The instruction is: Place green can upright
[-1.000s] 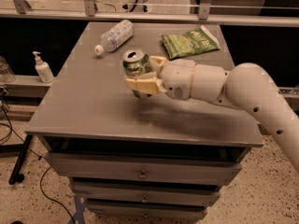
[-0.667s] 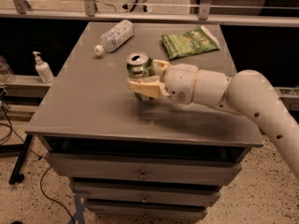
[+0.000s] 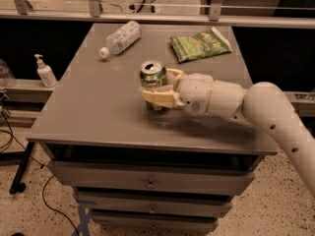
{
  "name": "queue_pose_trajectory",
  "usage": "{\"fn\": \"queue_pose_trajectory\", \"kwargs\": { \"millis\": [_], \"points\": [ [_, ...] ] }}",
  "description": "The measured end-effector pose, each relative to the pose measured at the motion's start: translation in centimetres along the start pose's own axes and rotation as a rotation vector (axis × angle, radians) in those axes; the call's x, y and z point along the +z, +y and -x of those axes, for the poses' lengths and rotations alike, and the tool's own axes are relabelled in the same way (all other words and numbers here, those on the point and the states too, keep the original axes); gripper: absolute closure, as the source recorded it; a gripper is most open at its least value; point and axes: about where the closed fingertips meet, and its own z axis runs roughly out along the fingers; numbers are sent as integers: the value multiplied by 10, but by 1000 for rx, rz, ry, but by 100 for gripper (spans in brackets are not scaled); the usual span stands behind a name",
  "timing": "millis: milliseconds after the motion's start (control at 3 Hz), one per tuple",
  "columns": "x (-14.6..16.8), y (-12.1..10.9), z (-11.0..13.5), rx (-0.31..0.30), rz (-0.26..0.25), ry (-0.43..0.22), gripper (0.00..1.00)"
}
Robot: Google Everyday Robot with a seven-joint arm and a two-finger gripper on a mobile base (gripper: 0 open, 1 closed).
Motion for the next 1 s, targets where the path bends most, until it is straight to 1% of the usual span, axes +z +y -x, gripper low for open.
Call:
{"fn": "queue_pose_trajectory", "kwargs": {
  "millis": [333,667,1000],
  "points": [
    [-4,2,4,6,2,-2,16],
    [-7,3,4,6,7,-17,0],
    [-13,5,2,1,21,-38,0]
  ]
}}
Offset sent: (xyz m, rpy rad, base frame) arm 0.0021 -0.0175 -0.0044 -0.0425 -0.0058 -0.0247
